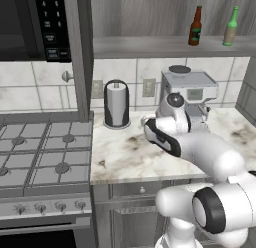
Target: Sort all alcoholic drinks to one cabinet, and non-alcoholic drinks to the other.
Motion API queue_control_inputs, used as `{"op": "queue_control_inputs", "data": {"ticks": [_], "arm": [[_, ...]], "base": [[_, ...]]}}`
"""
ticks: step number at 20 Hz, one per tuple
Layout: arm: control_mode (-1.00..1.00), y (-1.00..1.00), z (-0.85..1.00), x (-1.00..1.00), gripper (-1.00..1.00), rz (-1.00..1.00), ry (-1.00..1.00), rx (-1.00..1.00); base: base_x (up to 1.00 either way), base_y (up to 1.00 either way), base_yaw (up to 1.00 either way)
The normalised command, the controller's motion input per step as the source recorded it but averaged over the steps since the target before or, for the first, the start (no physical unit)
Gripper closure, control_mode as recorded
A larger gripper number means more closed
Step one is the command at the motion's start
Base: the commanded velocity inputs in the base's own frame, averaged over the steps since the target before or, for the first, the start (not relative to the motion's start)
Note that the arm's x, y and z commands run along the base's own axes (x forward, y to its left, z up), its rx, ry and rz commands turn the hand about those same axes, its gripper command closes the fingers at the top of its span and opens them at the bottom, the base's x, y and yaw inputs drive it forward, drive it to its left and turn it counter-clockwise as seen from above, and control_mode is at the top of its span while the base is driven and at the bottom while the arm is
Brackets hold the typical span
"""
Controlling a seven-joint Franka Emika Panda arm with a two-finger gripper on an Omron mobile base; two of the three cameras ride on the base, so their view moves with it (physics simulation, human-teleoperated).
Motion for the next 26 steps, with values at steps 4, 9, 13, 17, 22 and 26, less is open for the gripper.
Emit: {"op": "queue_control_inputs", "data": {"ticks": [4,9,13,17,22,26], "arm": [[-1.00,0.00,0.35,-0.44,1.00,0.00,0.00,0.00],[-1.00,0.00,0.42,-0.45,1.00,0.00,0.00,0.00],[-1.00,0.00,0.47,-0.39,1.00,0.00,0.00,0.00],[-1.00,0.00,0.43,-0.35,1.00,0.00,0.00,0.00],[-1.00,-0.02,0.39,-0.34,1.00,0.00,0.00,0.00],[-1.00,-0.04,0.34,-0.34,1.00,0.00,-0.02,0.00]], "base": [[0.00,0.00,0.00],[0.00,0.00,0.00],[0.00,0.00,0.00],[0.00,0.00,0.00],[0.00,0.00,0.00],[0.00,0.00,0.00]]}}
